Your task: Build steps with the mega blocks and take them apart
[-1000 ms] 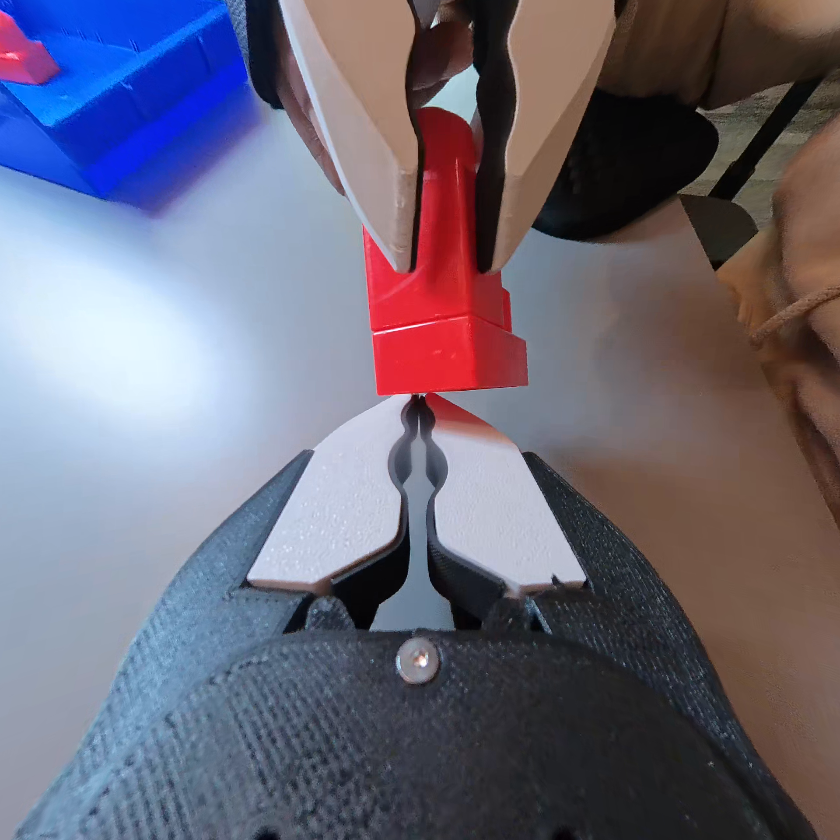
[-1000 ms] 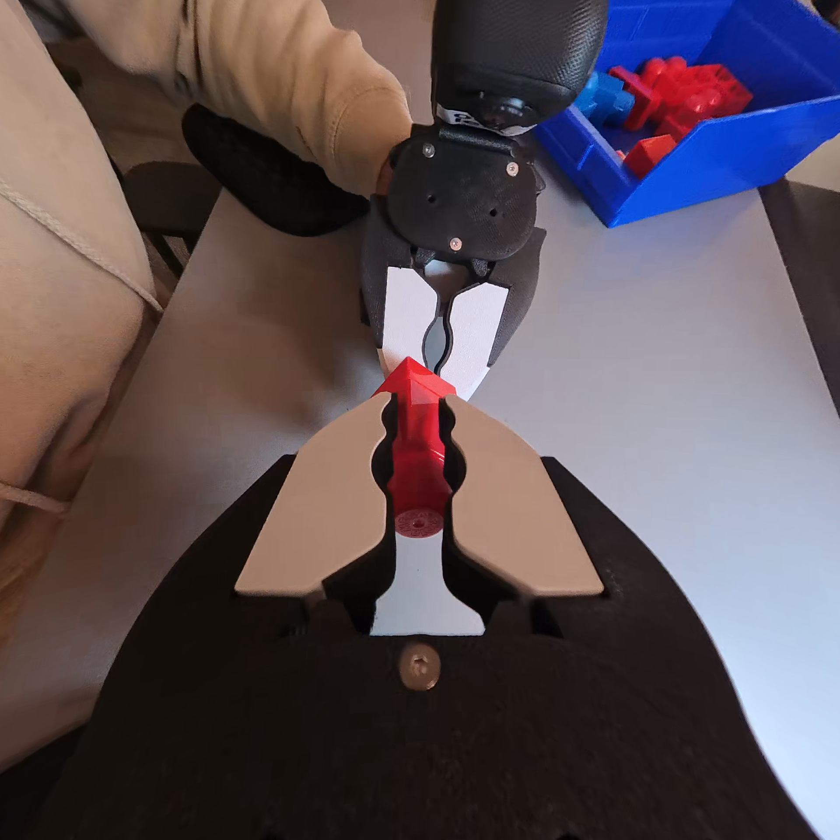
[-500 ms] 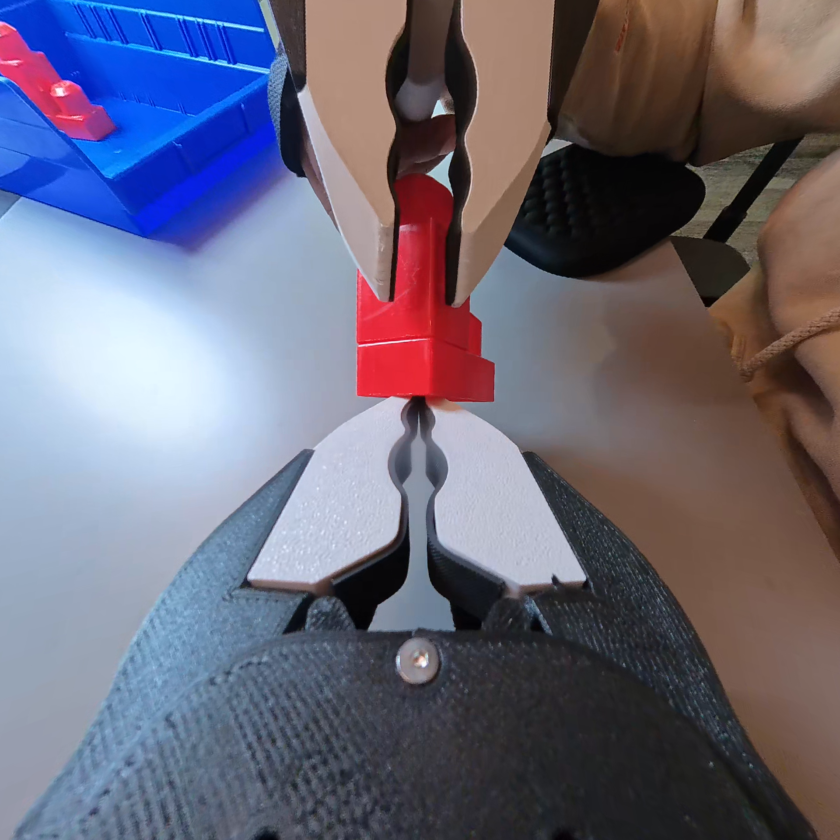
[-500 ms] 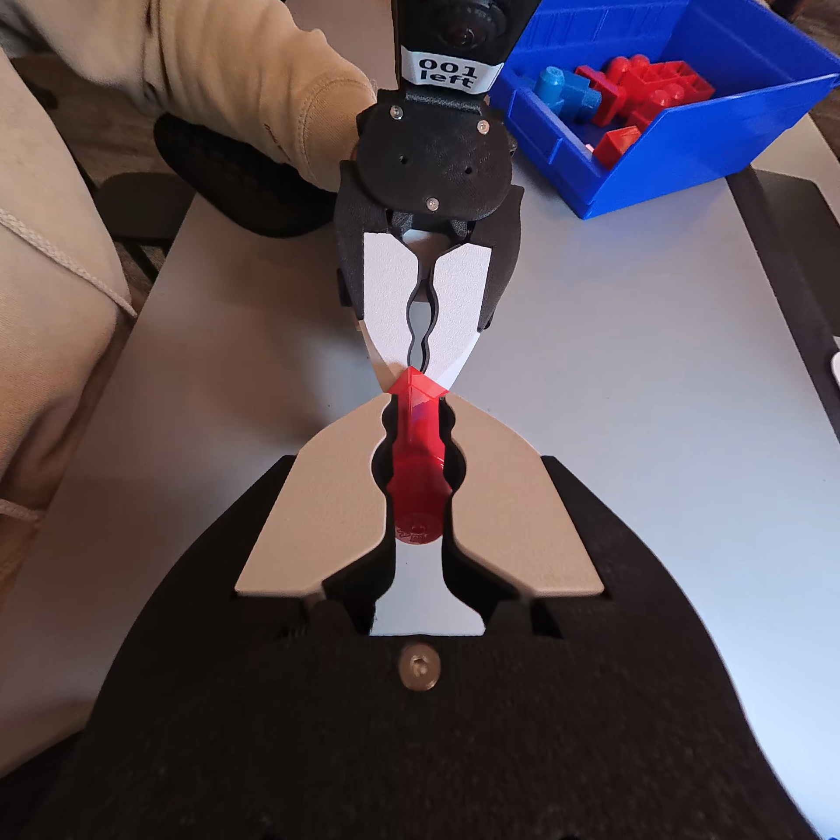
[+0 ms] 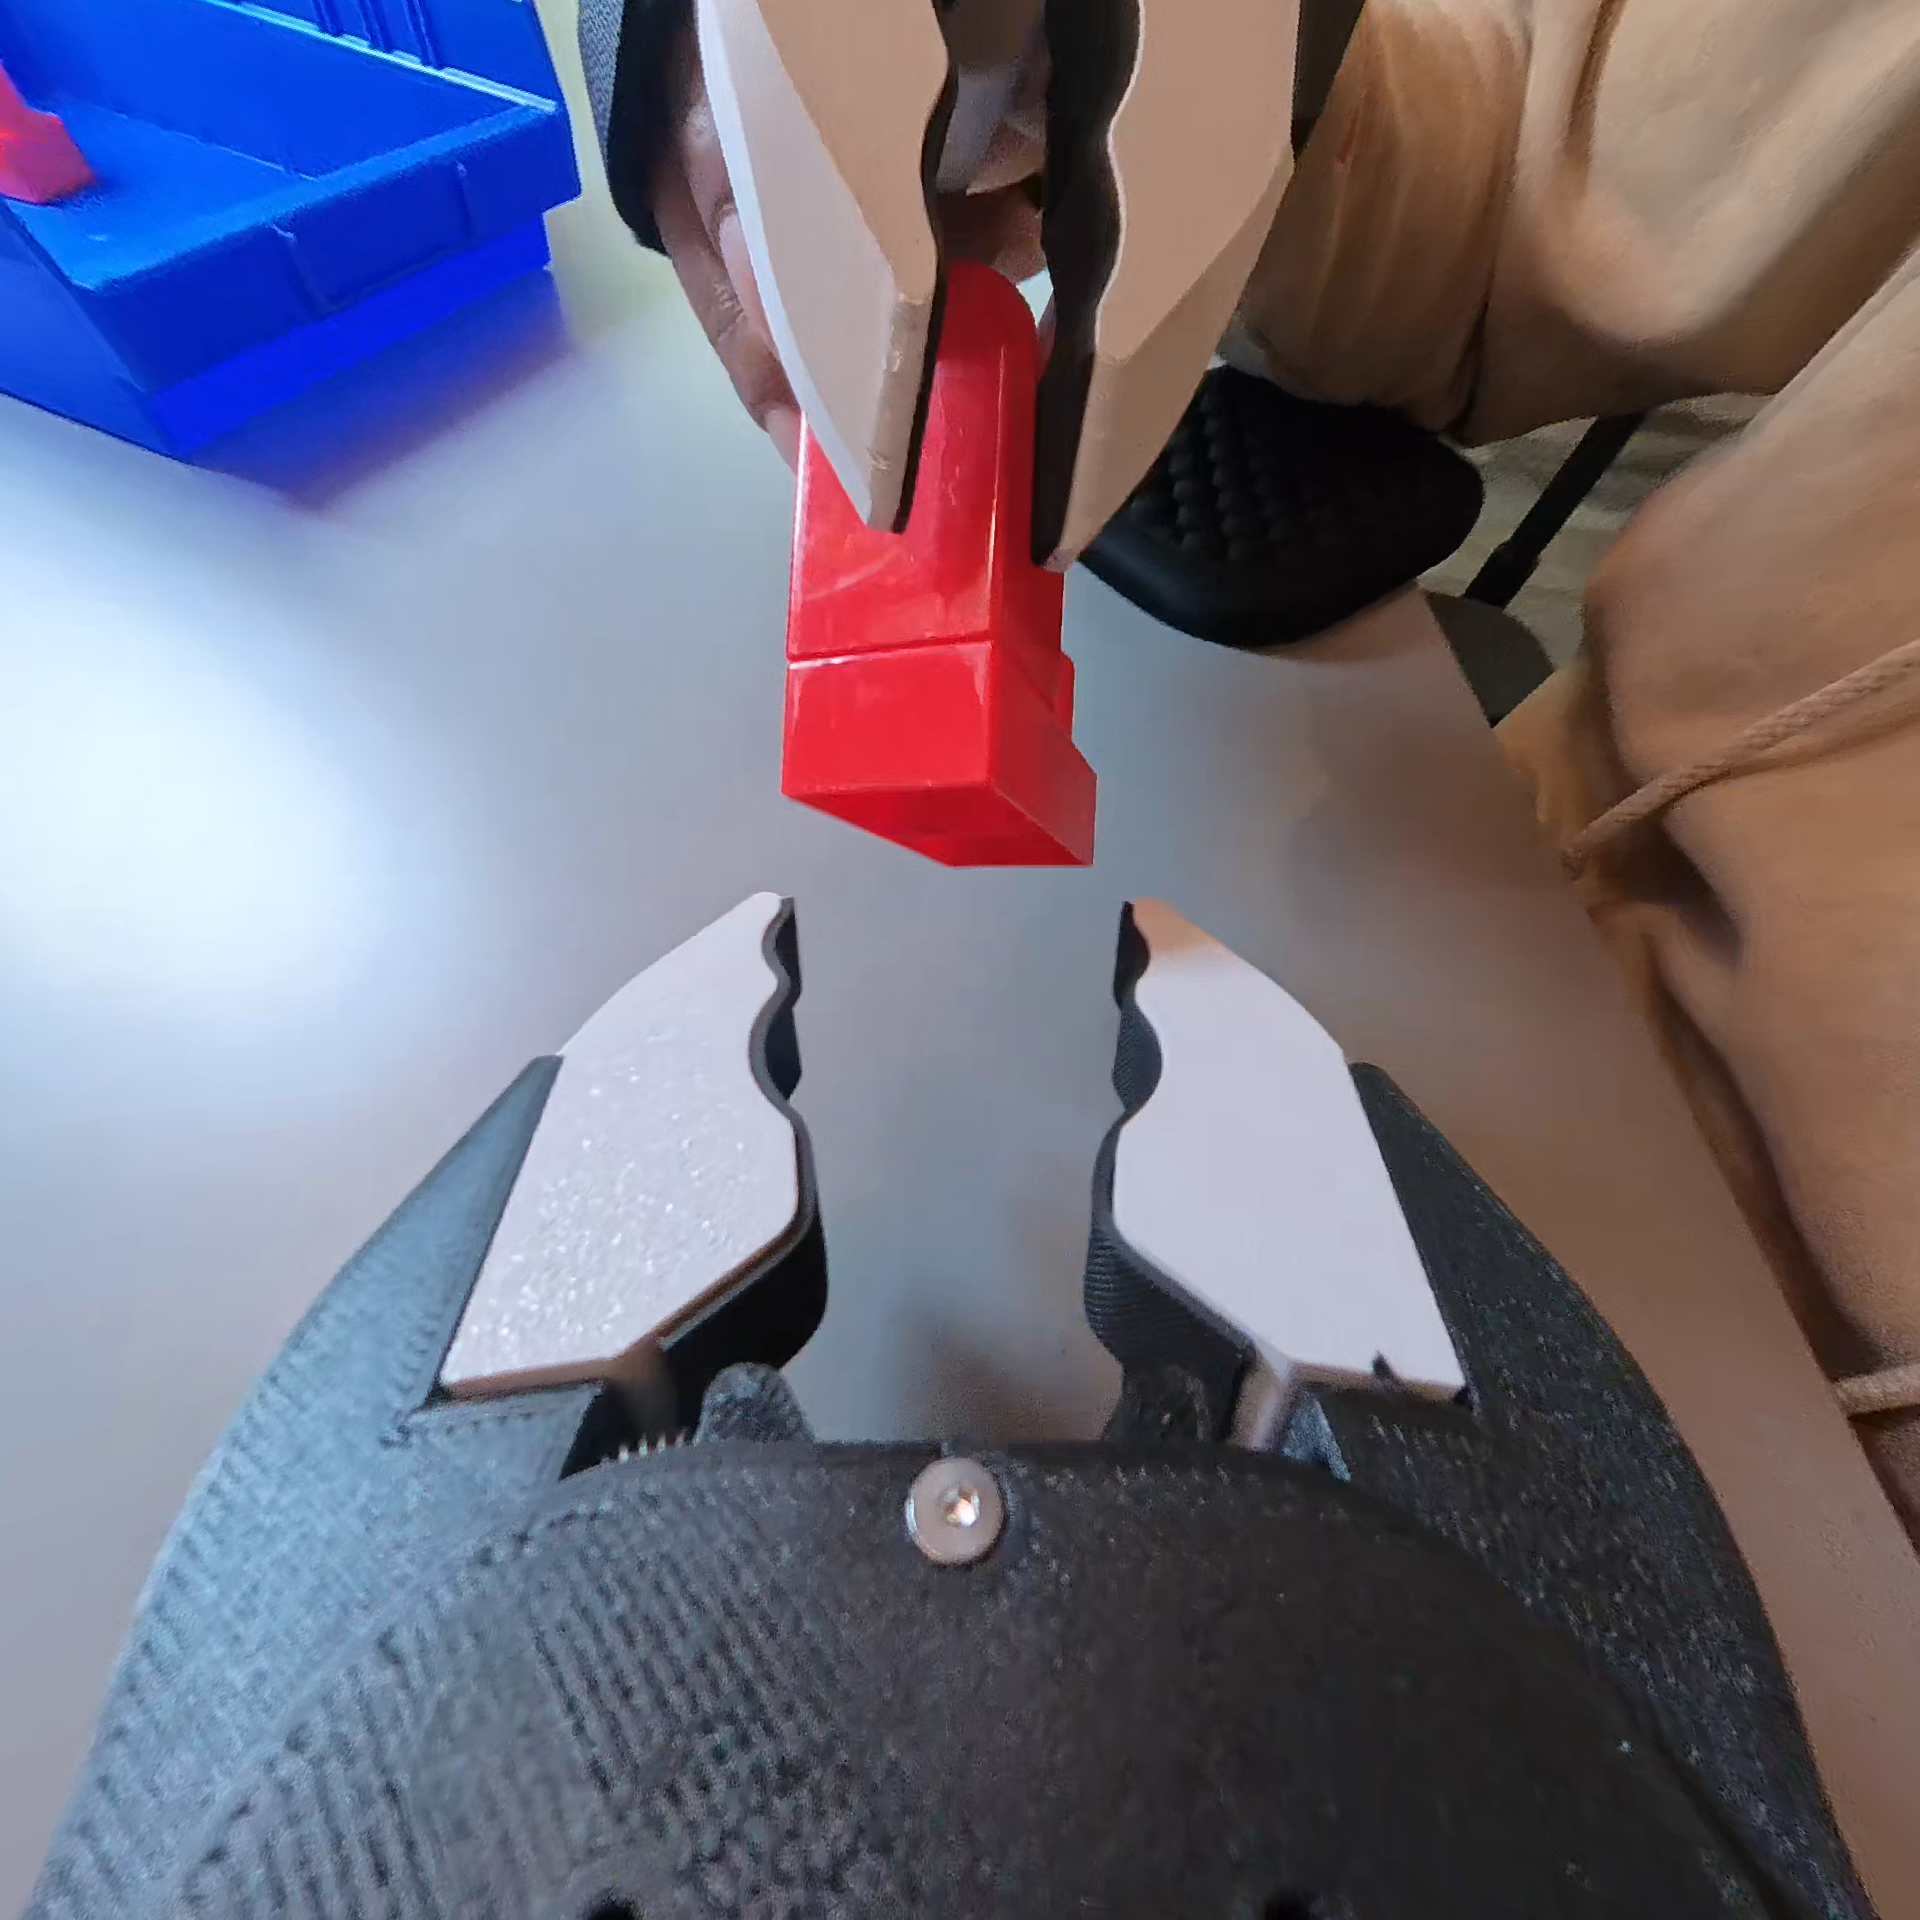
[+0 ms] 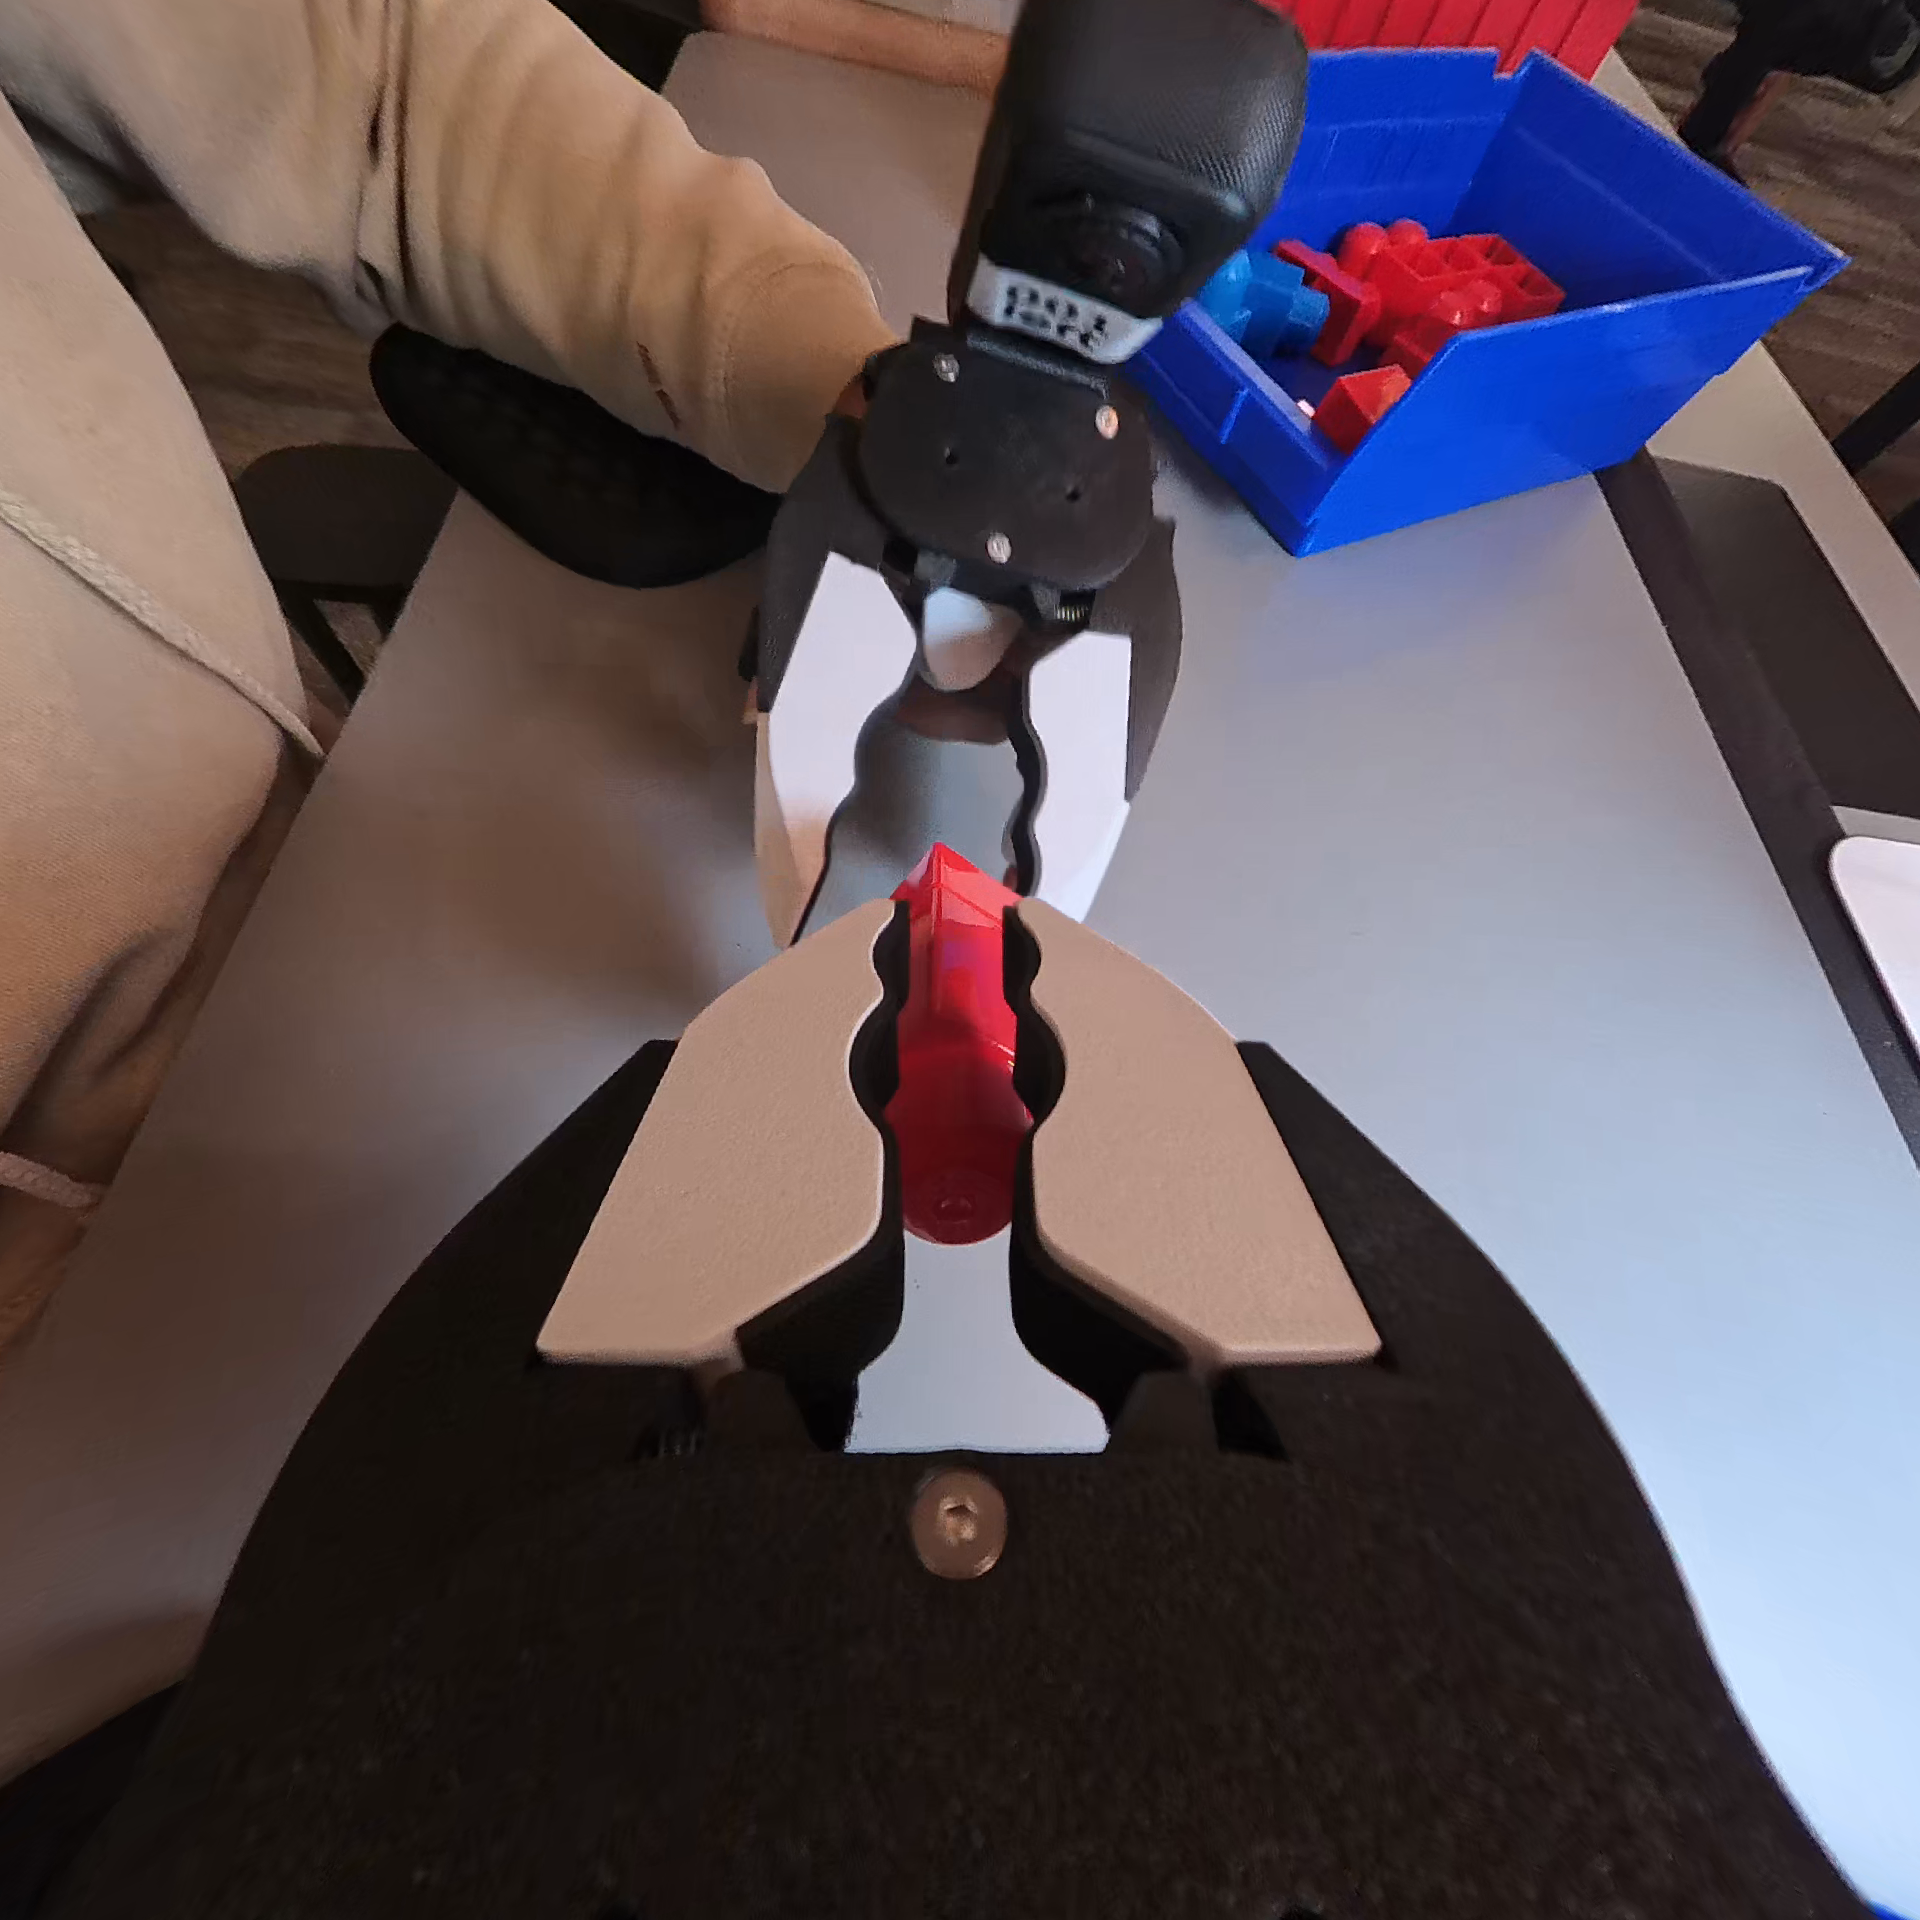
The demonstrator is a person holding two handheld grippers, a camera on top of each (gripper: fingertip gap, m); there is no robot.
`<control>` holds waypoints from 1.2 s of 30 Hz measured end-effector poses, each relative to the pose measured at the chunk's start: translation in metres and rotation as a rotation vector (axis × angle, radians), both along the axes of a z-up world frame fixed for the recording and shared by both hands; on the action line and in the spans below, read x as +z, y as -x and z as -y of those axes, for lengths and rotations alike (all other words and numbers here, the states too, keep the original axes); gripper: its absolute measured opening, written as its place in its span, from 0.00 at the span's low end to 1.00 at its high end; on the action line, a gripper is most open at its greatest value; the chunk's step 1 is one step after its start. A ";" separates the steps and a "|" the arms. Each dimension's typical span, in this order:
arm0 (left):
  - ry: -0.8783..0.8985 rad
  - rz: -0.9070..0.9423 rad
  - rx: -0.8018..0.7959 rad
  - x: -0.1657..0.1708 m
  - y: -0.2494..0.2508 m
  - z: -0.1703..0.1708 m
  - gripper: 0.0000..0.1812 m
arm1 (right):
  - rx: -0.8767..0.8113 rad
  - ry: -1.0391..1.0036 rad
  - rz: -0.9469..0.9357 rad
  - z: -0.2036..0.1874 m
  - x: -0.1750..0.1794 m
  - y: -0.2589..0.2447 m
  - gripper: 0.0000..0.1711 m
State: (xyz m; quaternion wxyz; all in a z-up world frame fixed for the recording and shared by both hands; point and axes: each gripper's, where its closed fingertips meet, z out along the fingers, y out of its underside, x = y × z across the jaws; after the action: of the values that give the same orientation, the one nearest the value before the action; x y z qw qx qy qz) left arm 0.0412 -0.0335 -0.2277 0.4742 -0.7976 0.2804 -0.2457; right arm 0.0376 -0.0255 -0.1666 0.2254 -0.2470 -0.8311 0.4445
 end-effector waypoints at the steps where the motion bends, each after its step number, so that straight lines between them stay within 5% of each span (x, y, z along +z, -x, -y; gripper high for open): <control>1: -0.003 0.024 -0.005 0.002 -0.005 -0.001 0.34 | 0.012 0.012 -0.017 0.004 0.002 0.000 0.10; 4: -0.049 0.060 -0.020 0.012 -0.015 -0.003 0.20 | 0.034 0.025 -0.085 0.012 0.007 0.001 0.13; 7: -0.059 0.052 -0.001 0.017 -0.008 -0.003 0.20 | 0.027 0.023 -0.068 0.010 0.004 0.002 0.26; 13: -0.099 0.027 0.034 0.023 0.005 -0.003 0.20 | -0.009 -0.051 0.003 -0.005 -0.013 0.001 0.37; 15: -0.124 0.018 0.037 0.026 0.006 -0.003 0.20 | -0.021 -0.061 0.032 -0.010 -0.021 0.002 0.37; 17: -0.153 0.025 0.029 0.030 0.003 -0.002 0.20 | -0.018 -0.039 0.051 -0.012 -0.022 0.000 0.23; 21: -0.232 0.008 0.129 0.040 0.016 -0.012 0.28 | -0.022 -0.022 0.068 -0.027 0.003 -0.009 0.21; 24: -0.222 0.012 0.168 0.039 0.027 -0.014 0.26 | -0.155 -0.184 0.050 -0.078 0.025 -0.011 0.21; 29: -0.207 0.003 0.200 0.034 0.033 -0.017 0.25 | -0.486 -0.379 0.189 -0.216 0.054 -0.001 0.21; 36: -0.196 -0.047 0.236 0.023 0.040 -0.016 0.24 | -0.989 -0.463 0.638 -0.398 0.029 -0.003 0.21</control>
State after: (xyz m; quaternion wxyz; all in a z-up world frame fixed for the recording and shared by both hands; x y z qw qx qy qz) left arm 0.0007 -0.0172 -0.2047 0.5685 -0.7806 0.2182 -0.1408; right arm 0.0409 0.3729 -0.1380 0.1929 -0.6670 -0.7196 0.0009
